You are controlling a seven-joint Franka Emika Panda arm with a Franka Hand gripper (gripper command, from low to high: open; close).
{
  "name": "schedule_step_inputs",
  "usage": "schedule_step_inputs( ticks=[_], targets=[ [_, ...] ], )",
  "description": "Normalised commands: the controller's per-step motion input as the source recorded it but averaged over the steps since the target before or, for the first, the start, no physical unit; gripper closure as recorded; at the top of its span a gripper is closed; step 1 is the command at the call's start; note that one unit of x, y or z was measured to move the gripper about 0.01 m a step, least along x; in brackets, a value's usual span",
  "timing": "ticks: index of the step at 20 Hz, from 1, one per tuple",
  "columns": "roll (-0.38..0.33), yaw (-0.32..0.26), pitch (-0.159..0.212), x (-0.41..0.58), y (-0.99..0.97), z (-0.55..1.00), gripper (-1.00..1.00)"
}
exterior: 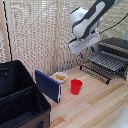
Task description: Gently stretch your hand towards the oven tray's handle, obtaining a firm grip, and draw it cautiously out of the oven. Transition your grip to the hot dog bowl, gingerly seizing the edge, and elevate it from the surface. Hover the bowl over the tray, delicately lower it, and temper your grip, establishing the bowl's equilibrium.
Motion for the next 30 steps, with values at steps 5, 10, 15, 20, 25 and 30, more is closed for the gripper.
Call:
schedule_step_inputs(
  ticks=[5,10,15,20,25,30],
  targets=[
    [0.284,-0.147,-0.056,0.118,0.41,-0.07,-1.00],
    [0.246,-0.145,-0.040,0.321,0.30,-0.32,-1.00],
    [0.223,-0.124,-0.008,0.505,0.01,-0.40,-1.00],
    [0.172,-0.091,-0.006,0.422,0.00,-0.30,-1.00],
    [0.125,-0.071,-0.041,0.291,0.04,-0.24,-1.00],
    [0.025,-0.046,-0.013,0.347,0.01,-0.22,-1.00]
  ],
)
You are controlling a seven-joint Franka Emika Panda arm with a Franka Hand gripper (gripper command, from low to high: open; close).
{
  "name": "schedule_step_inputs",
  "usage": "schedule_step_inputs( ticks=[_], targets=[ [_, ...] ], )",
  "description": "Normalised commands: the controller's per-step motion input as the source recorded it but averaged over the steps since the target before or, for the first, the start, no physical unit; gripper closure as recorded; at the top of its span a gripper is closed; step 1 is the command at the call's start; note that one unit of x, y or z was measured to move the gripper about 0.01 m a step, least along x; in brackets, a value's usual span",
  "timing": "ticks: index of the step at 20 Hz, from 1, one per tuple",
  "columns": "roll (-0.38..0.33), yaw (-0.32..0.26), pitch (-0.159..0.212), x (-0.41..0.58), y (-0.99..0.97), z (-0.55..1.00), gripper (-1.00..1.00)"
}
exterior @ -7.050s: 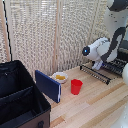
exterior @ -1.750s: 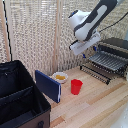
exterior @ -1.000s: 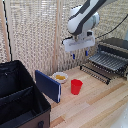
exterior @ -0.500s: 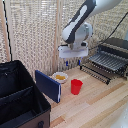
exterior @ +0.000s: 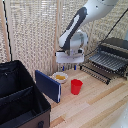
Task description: Gently stretch your hand towards the oven tray's handle, obtaining a firm grip, and draw it cautiously out of the oven. Transition your grip to the hot dog bowl, gingerly seizing the edge, and elevate it from the surface. Hover the bowl over the tray, delicately lower it, and temper your grip, establishing the bowl's equilibrium.
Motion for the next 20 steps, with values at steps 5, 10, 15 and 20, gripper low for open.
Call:
schedule_step_inputs(
  ticks=[5,10,15,20],
  targets=[
    [0.012,-0.014,0.000,0.389,-0.04,-0.25,-1.00],
    [0.002,0.004,0.000,0.215,-0.10,-0.23,-1.00],
    [0.009,0.015,0.007,0.000,-0.01,-0.04,1.00],
    [0.000,0.015,0.004,-0.011,0.00,-0.01,1.00]
  ],
)
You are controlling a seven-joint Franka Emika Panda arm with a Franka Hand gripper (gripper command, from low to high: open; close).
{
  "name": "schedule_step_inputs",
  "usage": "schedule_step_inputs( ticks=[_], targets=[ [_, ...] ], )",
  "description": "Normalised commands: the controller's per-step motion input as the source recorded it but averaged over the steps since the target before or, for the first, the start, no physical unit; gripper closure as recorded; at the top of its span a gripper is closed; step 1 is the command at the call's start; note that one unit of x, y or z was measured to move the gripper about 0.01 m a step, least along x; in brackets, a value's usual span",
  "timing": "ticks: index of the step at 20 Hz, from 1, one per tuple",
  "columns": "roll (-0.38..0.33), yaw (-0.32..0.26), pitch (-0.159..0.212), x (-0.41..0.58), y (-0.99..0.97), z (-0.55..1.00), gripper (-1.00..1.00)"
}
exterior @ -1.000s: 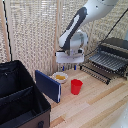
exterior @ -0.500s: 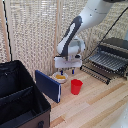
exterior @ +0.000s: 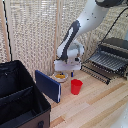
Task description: Gently stretch your hand towards the oven tray's handle, obtaining a firm grip, and draw it cautiously out of the oven. Transition your grip to the hot dog bowl, gingerly seizing the edge, and elevate it from the surface. Hover the bowl over the tray, delicately lower it, and temper your grip, establishing the bowl's equilibrium.
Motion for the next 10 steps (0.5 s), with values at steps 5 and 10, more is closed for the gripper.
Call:
schedule_step_inputs(
  ticks=[5,10],
  targets=[
    [0.000,0.006,0.000,0.013,0.01,0.00,1.00],
    [0.000,-0.070,-0.020,-0.009,0.07,0.10,1.00]
  ],
)
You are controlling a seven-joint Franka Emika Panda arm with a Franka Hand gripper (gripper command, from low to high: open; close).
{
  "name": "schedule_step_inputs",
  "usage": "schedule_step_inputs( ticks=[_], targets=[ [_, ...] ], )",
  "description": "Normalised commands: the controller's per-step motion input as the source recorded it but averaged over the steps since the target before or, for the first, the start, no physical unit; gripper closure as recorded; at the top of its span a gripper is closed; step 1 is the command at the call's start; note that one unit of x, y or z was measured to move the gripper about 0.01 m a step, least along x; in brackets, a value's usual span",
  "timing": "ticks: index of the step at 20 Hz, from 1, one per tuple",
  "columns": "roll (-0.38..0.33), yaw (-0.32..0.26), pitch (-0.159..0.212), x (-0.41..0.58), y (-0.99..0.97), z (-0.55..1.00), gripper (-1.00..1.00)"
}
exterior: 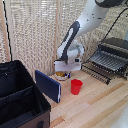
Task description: Gently stretch your hand towards the oven tray's handle, obtaining a firm grip, and draw it cautiously out of the oven. Transition your grip to the hot dog bowl, gingerly seizing the edge, and elevate it from the surface. Hover the bowl over the tray, delicately lower it, and temper your grip, establishing the bowl's equilibrium.
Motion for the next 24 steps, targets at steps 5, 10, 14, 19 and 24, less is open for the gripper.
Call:
schedule_step_inputs(
  ticks=[5,10,14,19,24],
  targets=[
    [0.007,-0.066,-0.047,-0.086,0.18,0.27,1.00],
    [0.054,-0.098,-0.035,-0.026,0.17,0.43,1.00],
    [0.035,-0.117,-0.009,0.004,0.02,0.68,1.00],
    [0.002,-0.157,0.000,0.114,-0.02,0.83,1.00],
    [0.000,-0.195,-0.002,0.150,-0.09,0.91,1.00]
  ],
)
